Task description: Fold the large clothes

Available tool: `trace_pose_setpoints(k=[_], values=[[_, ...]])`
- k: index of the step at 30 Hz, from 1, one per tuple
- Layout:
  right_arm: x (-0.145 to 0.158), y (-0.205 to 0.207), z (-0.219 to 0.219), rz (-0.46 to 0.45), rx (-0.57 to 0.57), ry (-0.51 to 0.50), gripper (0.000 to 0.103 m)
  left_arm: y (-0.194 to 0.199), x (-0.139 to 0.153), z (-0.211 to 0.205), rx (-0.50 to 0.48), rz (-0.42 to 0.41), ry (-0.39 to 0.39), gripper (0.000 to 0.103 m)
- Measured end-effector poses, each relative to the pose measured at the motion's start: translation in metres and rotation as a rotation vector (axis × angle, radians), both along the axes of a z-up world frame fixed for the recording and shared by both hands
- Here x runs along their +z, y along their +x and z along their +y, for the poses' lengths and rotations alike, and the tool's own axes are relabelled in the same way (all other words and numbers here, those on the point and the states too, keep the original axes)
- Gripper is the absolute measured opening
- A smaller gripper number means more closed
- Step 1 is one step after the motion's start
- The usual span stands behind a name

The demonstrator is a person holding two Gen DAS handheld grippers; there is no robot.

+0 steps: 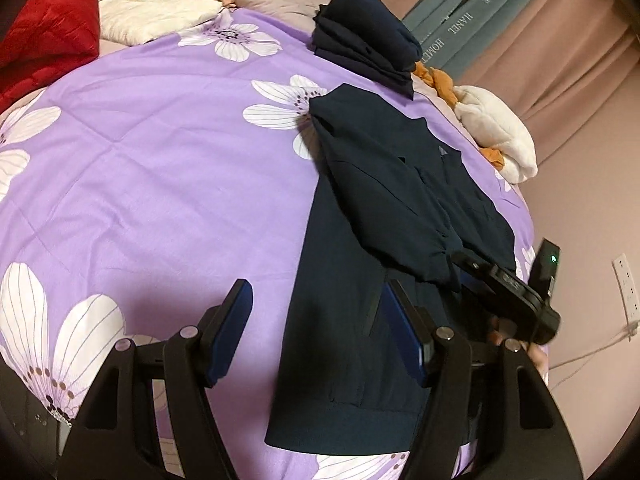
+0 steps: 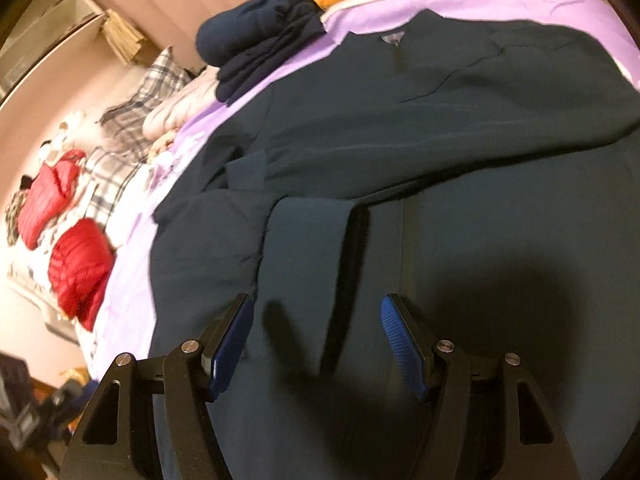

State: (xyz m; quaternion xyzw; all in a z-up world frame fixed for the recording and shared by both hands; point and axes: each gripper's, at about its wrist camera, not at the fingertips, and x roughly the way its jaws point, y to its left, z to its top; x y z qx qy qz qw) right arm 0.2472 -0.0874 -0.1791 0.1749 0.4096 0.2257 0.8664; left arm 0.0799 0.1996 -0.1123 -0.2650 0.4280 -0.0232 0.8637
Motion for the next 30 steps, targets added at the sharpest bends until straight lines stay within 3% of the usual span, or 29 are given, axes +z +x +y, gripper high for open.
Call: trace_pose_setpoints(k=[4, 8, 10, 12, 15, 21, 30], values=[[-0.003, 0.003, 0.009, -0.020, 0.029, 0.034, 0.067, 0.004, -0.004, -0.002, -0.015, 0.008, 0.000, 0.067], [-0.003, 0.007, 0.021, -0.053, 0.036, 0.004, 0.063, 0.008, -0.009, -0.005, -0.023, 0.019, -0.008, 0.067], [-0.001, 0.008, 0.024, -0.069, 0.048, -0.020, 0.052, 0.010, -0.011, -0.008, -0.031, 0.027, -0.002, 0.067], [0.001, 0.006, 0.025, -0.084, 0.043, -0.057, 0.028, 0.012, -0.012, -0.011, -0.039, 0.033, 0.006, 0.067], [0.007, 0.002, 0.025, -0.129, 0.051, -0.083, 0.013, 0.017, -0.014, -0.014, -0.045, 0.042, 0.011, 0.067], [0.040, -0.019, 0.017, -0.277, 0.018, -0.110, 0.007, 0.024, -0.016, -0.013, -0.040, 0.053, 0.001, 0.067], [0.125, -0.034, -0.018, -0.468, -0.052, -0.134, 0.007, 0.047, -0.013, -0.014, -0.029, 0.034, -0.118, 0.067]])
